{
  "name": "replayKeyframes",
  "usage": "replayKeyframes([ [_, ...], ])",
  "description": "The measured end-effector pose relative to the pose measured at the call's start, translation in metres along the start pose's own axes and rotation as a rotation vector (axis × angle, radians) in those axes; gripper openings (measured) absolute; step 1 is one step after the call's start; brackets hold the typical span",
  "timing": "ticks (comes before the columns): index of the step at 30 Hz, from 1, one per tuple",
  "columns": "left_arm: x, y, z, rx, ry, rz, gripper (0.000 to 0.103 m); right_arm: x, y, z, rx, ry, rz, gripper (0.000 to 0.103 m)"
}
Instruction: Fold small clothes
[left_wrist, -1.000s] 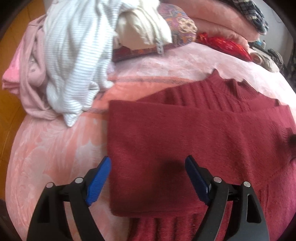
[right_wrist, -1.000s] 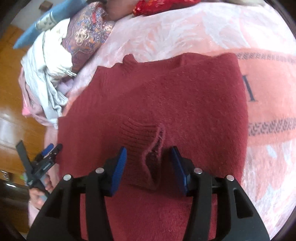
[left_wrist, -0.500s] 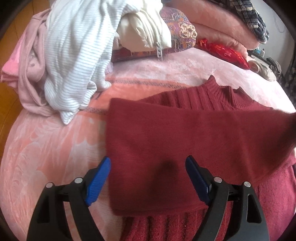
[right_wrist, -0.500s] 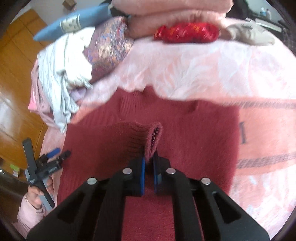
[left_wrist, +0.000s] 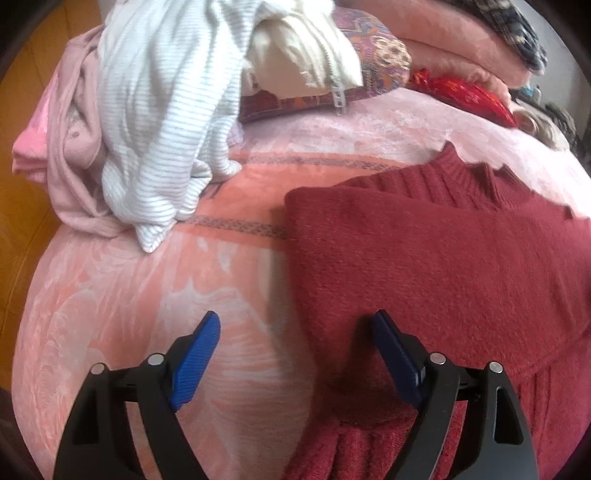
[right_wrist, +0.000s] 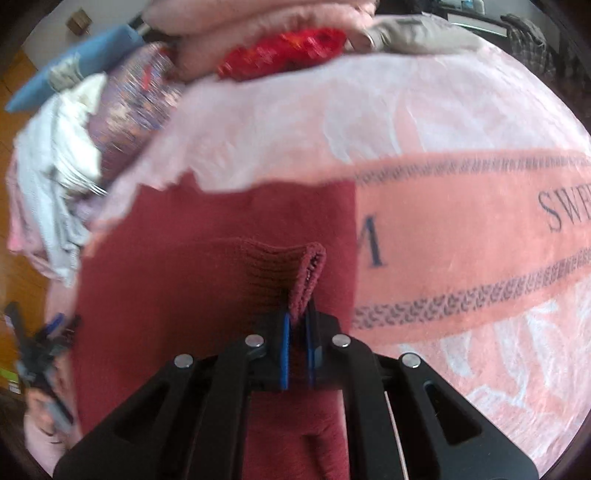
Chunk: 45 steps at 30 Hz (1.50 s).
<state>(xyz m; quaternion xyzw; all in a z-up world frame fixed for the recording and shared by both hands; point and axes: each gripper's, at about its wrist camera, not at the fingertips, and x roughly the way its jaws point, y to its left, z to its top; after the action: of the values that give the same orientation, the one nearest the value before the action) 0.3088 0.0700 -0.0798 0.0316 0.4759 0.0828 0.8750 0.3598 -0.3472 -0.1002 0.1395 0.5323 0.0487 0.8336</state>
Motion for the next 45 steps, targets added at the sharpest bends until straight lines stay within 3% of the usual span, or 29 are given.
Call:
replayKeyframes([
  [3,-0.009,0.011,0.002,-0.029,-0.003,-0.036,0.084,-0.006,-0.001,-0.002,0.025,-0.006,0.029,0.014],
  [5,-0.021,0.017,-0.001,-0.023,-0.019,-0.063,0.084,-0.017,-0.001,-0.004,0.027,-0.017,0.036,0.034],
  [9,-0.038,0.021,-0.018,0.019,-0.031,-0.091,0.087,-0.033,0.007,-0.018,-0.016,-0.025,0.018,0.039],
  [11,-0.04,0.016,-0.034,0.073,-0.015,-0.092,0.087,-0.036,0.01,-0.024,-0.02,-0.015,0.027,0.047],
  [15,-0.034,0.005,-0.053,0.134,0.004,-0.067,0.087,-0.036,0.018,-0.033,-0.056,-0.008,0.005,0.052],
  [19,-0.019,-0.003,-0.053,0.174,-0.006,0.046,0.089,-0.034,0.02,-0.034,-0.061,-0.012,-0.004,0.053],
  [25,-0.007,0.007,-0.04,0.109,0.003,0.021,0.087,-0.033,0.018,-0.032,-0.033,-0.007,0.023,0.054],
  [27,-0.005,0.015,-0.039,0.059,0.01,-0.028,0.075,-0.033,0.017,-0.033,-0.031,-0.004,0.03,0.054],
  [30,-0.005,0.027,-0.041,-0.035,0.026,-0.13,0.044,-0.031,0.018,-0.034,-0.024,0.009,0.054,0.054],
  [31,-0.008,0.032,-0.041,-0.071,0.03,-0.165,0.028,-0.03,0.019,-0.035,-0.019,0.02,0.074,0.054],
  [32,-0.009,0.036,-0.042,-0.096,0.031,-0.189,0.023,-0.029,0.02,-0.035,-0.014,0.031,0.089,0.054],
  [36,-0.013,0.048,-0.045,-0.115,0.031,-0.2,0.023,-0.024,0.023,-0.038,0.001,0.062,0.102,0.054],
  [39,-0.004,0.05,-0.049,-0.071,0.049,-0.193,0.025,-0.022,0.025,-0.04,-0.008,0.082,0.102,0.054],
  [42,-0.003,0.04,-0.054,-0.014,0.029,-0.162,0.032,-0.021,0.024,-0.041,0.002,0.085,0.098,0.055],
  [44,-0.008,0.038,-0.054,0.011,0.036,-0.164,0.049,-0.023,0.022,-0.039,0.022,0.085,0.116,0.056],
  [45,-0.012,0.039,-0.053,0.019,0.039,-0.172,0.053,-0.023,0.021,-0.038,0.03,0.084,0.123,0.057],
])
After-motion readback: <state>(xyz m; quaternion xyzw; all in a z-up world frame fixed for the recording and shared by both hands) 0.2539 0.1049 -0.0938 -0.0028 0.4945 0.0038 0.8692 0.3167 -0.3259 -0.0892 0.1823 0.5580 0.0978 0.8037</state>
